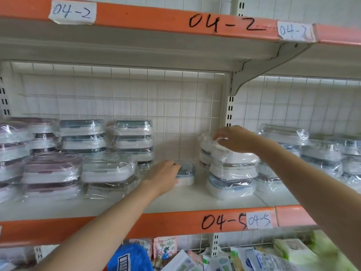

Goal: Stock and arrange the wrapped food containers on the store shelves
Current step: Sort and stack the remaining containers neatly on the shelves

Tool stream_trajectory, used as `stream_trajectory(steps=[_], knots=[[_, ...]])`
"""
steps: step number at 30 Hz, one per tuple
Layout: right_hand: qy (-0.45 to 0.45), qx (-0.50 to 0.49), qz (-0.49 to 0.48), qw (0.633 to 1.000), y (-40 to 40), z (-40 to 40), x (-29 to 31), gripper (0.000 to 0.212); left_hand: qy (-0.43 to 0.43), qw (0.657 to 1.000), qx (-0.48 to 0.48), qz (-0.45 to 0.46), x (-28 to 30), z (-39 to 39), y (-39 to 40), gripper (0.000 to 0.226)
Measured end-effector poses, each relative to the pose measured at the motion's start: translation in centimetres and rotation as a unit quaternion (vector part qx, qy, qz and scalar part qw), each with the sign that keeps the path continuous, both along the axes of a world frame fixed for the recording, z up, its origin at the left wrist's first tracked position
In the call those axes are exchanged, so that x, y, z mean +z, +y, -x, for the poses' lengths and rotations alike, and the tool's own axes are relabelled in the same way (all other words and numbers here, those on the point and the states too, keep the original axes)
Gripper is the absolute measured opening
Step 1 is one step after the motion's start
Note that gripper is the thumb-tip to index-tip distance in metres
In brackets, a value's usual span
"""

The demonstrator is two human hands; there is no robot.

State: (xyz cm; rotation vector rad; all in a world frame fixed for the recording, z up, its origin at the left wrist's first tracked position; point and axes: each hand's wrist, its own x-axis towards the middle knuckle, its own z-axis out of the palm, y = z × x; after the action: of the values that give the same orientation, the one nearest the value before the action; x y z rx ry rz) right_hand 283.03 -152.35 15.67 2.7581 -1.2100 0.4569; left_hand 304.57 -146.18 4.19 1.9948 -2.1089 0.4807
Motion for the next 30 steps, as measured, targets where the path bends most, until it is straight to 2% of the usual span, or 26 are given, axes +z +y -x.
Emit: stream_trajectory(steps=[3,9,11,13,15,17,20,22,24,26,28,30], knots=[[0.031,-0.052,-0.024,0.998,-0.9,1.7,-0.4,0.038,0.019,0.999,0.031,0.002,-0.2,0.1,-2.2,0.04],[0.029,-0.029,-0.042,0.998,-1.6,2.3,-0.5,0.041,0.034,0.997,0.057,-0.025,-0.8,-0.8,-5.9,0.049],[0.019,-0.008,-0.089,0.996,-1.8,2.9,-0.2,0.044,0.025,0.997,0.056,-0.052,-0.5,-1.7,-6.8,0.055],[0.006,0.004,-0.151,0.988,-1.8,3.7,-0.2,0.058,0.041,0.993,0.061,-0.092,0.1,-2.1,-7.1,0.056],[0.019,0.002,-0.156,0.988,-1.9,4.2,-0.6,0.066,0.099,0.987,0.062,-0.109,0.9,-1.7,-6.9,0.055],[0.027,0.001,-0.097,0.995,-1.9,4.3,-1.2,0.067,0.222,0.972,0.016,-0.069,1.9,-0.4,-6.1,0.052],[-0.025,0.016,-0.034,0.999,-1.3,3.4,-1.9,0.069,0.401,0.911,-0.091,0.041,4.6,2.2,-3.9,0.044],[-0.063,0.044,-0.072,0.994,-0.7,2.7,-1.9,0.068,0.448,0.879,-0.158,0.037,6.8,3.6,-2.4,0.054],[-0.1,0.073,-0.163,0.979,-0.4,2.5,-1.0,0.06,0.441,0.878,-0.184,-0.027,8.3,4.9,-1.3,0.073],[-0.165,0.083,-0.212,0.96,-0.3,2.7,0.0,0.051,0.408,0.893,-0.175,-0.069,8.5,6.2,-1.3,0.072],[-0.211,0.065,-0.184,0.958,-0.6,3.1,0.8,0.049,0.319,0.931,-0.16,-0.077,8.0,7.3,-2.0,0.077],[-0.201,0.045,-0.15,0.967,-0.8,3.2,1.0,0.05,0.231,0.96,-0.142,-0.065,7.4,7.9,-2.4,0.093]])
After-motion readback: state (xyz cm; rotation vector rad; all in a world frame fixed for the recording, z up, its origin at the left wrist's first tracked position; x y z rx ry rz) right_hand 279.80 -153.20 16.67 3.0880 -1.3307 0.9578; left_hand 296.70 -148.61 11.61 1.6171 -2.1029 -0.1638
